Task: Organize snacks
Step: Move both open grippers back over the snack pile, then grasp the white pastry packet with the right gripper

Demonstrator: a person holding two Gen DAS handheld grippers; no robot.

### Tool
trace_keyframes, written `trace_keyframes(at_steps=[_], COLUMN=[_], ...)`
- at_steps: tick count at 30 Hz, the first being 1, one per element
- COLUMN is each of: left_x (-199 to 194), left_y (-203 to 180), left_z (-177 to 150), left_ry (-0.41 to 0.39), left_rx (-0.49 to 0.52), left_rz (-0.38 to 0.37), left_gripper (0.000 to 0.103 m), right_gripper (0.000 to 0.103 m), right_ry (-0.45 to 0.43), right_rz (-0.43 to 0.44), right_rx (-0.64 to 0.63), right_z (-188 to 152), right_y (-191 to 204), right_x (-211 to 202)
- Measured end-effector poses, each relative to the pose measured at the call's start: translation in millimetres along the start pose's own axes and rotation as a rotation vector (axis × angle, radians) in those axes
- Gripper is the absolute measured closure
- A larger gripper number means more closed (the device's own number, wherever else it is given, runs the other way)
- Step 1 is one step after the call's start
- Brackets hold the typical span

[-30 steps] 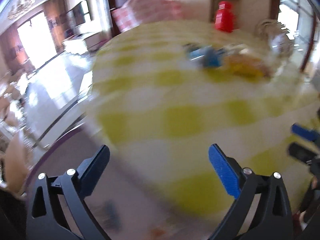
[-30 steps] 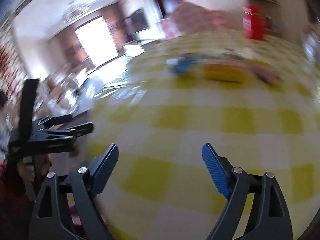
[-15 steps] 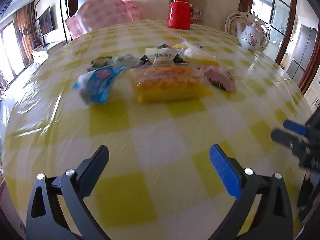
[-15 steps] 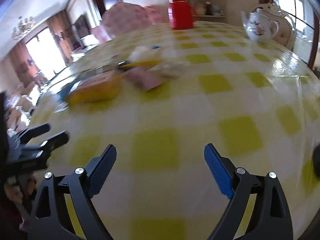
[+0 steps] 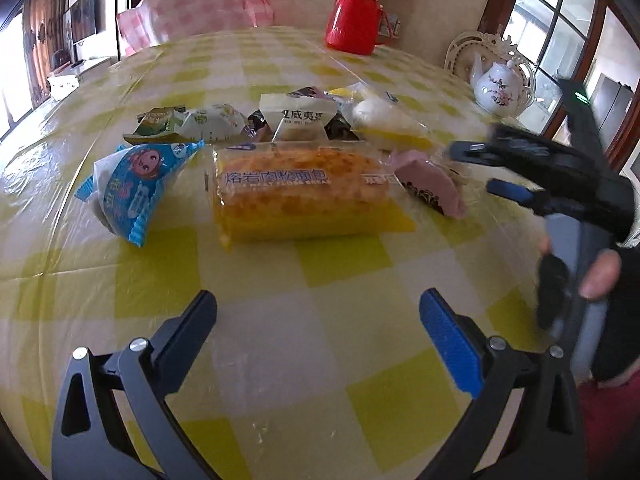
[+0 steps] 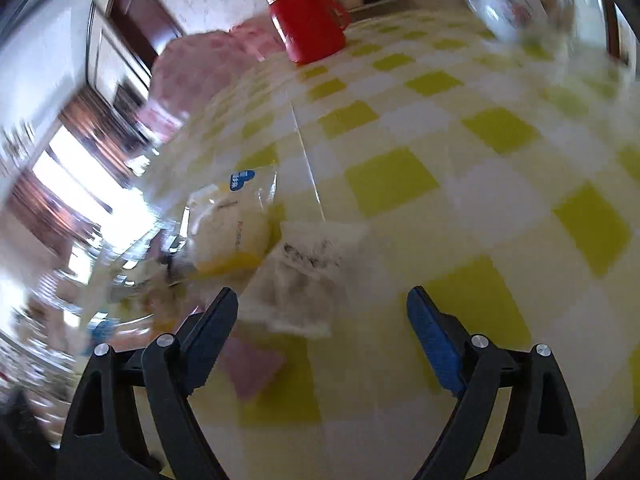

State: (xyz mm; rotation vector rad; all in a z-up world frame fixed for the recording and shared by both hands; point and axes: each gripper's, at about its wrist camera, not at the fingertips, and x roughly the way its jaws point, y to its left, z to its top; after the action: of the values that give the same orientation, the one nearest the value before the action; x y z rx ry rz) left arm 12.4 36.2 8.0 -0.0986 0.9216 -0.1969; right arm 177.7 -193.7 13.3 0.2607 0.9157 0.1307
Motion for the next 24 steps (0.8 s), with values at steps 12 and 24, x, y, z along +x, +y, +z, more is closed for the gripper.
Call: trace_keyframes(at_steps=[12,24], left_x=[-5,-4], left_y=[6,0], left_z=[-3,-3], left_ry=[-0.009,0.006], left_rx=[-0.019,0.011], left_rz=[-0.026,0.011], left_gripper=[0.002,0.002], right_gripper=[0.087,0.01], right_ry=[-0.013,-0.075], right_rz=[-0.121,-0.071], right_rx=[-0.199,-0.153], right_z=[-8,10], right_y=[-12,-43], right_x=[-7,-23])
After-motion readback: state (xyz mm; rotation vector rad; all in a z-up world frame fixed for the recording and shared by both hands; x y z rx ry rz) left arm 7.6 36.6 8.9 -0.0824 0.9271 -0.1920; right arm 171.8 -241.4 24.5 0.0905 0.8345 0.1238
